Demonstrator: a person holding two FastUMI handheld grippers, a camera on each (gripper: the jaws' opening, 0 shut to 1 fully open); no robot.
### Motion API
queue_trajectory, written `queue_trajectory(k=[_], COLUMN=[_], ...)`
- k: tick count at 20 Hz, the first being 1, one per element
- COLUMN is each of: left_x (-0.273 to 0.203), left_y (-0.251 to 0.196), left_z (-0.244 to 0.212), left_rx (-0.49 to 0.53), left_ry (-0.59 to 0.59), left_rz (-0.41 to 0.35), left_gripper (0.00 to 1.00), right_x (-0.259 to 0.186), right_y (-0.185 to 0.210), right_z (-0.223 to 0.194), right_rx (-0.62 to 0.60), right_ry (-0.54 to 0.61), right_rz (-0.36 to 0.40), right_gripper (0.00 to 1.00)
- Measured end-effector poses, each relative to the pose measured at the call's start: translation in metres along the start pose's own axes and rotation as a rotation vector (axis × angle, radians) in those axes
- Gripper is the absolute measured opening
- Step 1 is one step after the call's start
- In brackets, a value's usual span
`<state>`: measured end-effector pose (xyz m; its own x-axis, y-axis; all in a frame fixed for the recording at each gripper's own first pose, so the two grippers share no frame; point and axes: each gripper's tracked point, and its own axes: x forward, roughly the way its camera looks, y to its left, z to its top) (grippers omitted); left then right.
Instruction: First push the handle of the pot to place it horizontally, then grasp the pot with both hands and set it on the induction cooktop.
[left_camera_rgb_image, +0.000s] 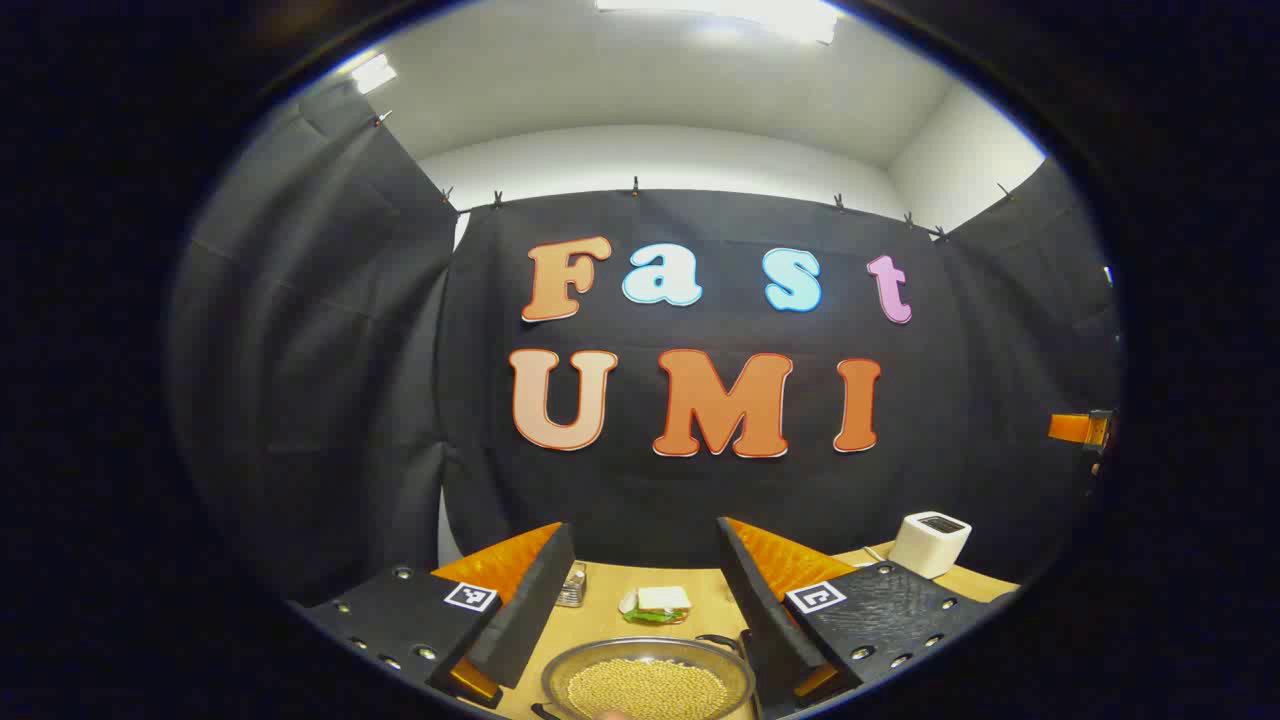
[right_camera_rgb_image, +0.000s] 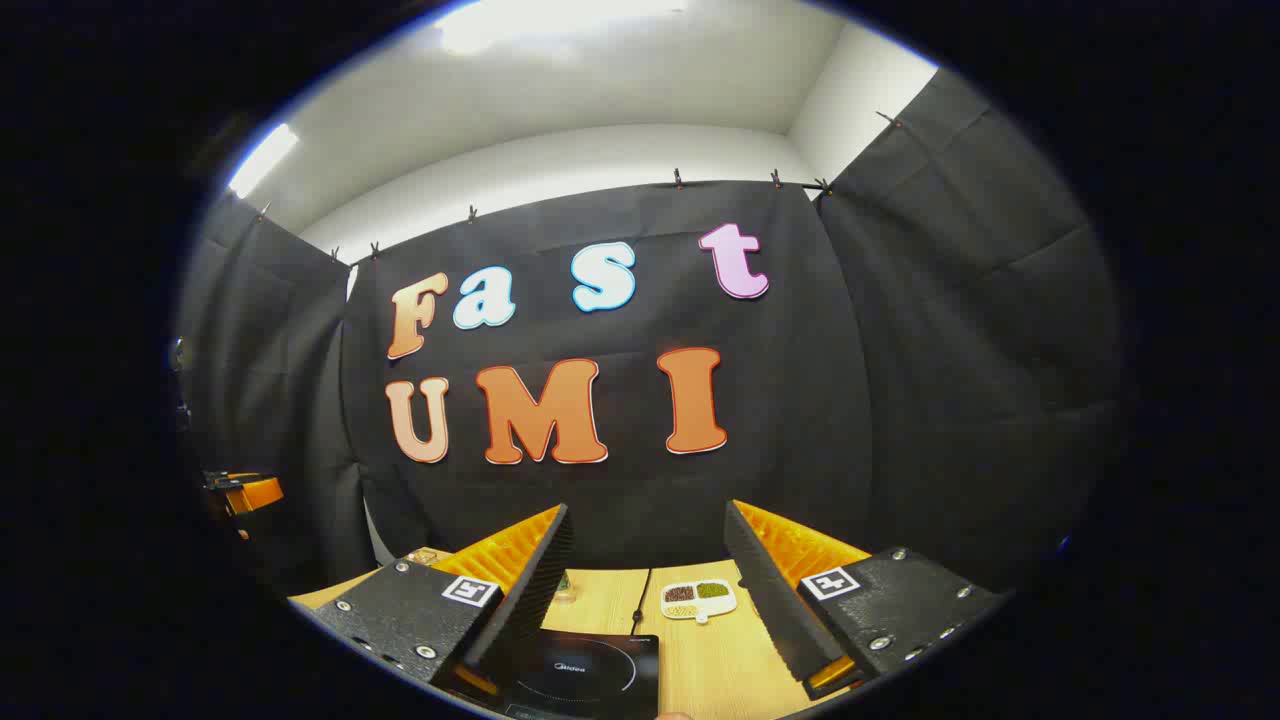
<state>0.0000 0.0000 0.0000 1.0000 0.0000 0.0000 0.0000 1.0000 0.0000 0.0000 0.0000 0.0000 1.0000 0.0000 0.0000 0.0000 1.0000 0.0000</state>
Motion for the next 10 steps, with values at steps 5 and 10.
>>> queue_trajectory(k=[5,10], left_x=[-0.001,-0.005], left_y=[0.000,0.005], left_z=[0.001,0.010], left_rx=[0.011,0.059], left_ry=[0.015,-0.011], left_rz=[0.008,0.038], left_gripper=[0.89,0.90], right_x=[-0.004,-0.008], right_y=[-0.014,-0.025], right_z=[0.003,0.005], right_rx=[-0.011,-0.018], right_ry=[0.007,0.019], right_rz=[-0.031,-0.061], right_gripper=[0.94,0.95])
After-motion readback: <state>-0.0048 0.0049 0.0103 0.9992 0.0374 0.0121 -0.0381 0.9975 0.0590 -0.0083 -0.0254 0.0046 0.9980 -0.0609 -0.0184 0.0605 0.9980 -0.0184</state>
